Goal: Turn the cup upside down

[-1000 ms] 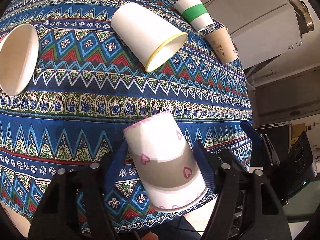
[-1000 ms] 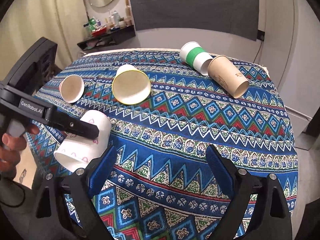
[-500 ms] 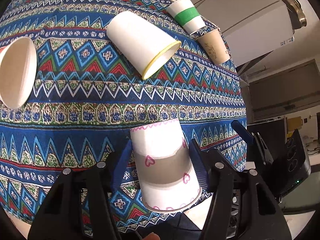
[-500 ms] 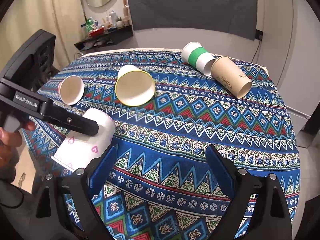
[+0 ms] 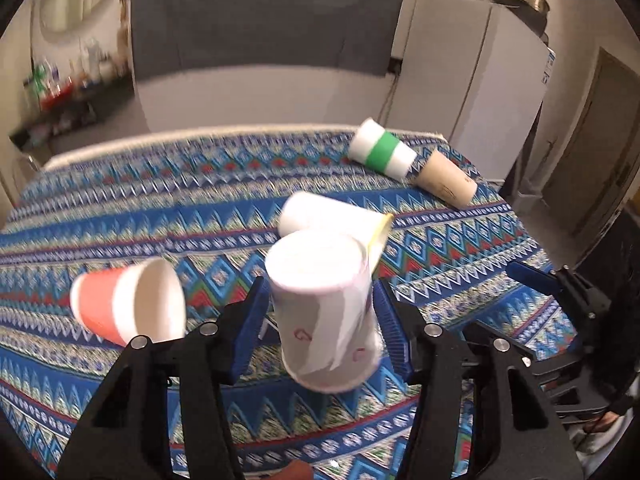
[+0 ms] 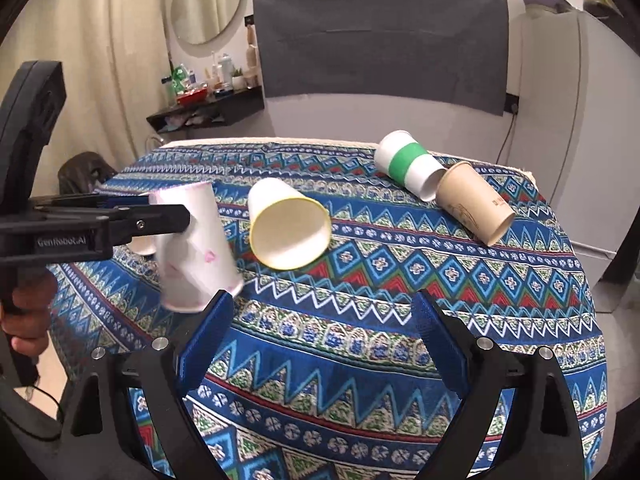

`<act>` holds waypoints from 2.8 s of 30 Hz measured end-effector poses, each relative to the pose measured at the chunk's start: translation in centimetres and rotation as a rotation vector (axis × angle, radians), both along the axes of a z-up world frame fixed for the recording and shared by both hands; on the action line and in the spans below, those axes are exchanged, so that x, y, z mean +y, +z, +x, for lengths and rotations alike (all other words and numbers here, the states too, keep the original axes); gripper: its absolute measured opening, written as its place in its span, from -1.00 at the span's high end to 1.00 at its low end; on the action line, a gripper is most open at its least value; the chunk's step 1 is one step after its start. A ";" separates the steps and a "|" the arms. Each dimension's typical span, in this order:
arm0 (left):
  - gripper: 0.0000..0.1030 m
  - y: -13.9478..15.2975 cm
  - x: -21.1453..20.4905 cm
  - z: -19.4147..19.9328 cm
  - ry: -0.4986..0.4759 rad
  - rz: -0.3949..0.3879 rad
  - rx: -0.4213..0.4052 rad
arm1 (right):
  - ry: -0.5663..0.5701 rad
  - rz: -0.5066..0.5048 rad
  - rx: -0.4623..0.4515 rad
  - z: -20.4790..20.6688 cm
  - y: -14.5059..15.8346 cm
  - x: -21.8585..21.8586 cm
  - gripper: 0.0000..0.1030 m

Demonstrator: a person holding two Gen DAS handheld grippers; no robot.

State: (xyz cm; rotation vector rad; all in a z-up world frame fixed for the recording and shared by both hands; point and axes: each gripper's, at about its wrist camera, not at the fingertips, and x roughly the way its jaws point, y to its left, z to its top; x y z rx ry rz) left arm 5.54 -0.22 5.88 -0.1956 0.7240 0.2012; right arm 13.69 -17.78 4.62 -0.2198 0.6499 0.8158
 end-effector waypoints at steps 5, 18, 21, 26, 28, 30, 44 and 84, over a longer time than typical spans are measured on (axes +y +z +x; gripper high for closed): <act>-0.07 -1.3 -0.9 -1.2 0.005 0.101 -0.068 | 0.004 0.015 0.020 -1.2 -0.7 0.3 -0.67; -0.87 0.0 -0.8 -5.0 -0.046 0.106 -0.161 | -0.084 0.046 -0.026 -5.6 -0.1 -0.2 -0.67; -0.88 0.0 -1.0 -5.8 -0.069 0.122 -0.198 | -0.133 0.085 -0.037 -6.5 -0.3 -0.7 -0.70; -0.89 -1.1 -1.1 -6.2 -0.094 0.139 -0.212 | -0.211 0.079 -0.095 -7.7 -0.7 -1.0 -0.71; -0.89 -2.0 -0.7 -6.2 -0.089 0.140 -0.202 | -0.232 0.074 -0.098 -7.8 -0.9 -0.8 -0.71; -0.89 -2.7 -0.1 -6.1 -0.086 0.118 -0.185 | -0.235 0.055 -0.089 -7.8 -1.2 -0.4 -0.71; -0.89 -4.9 0.9 -6.1 -0.112 0.091 -0.173 | -0.252 0.008 -0.119 -8.1 -2.0 0.4 -0.72; -0.89 -5.1 0.2 -6.3 -0.133 0.130 -0.168 | -0.255 -0.085 -0.136 -8.3 -2.7 0.0 -0.76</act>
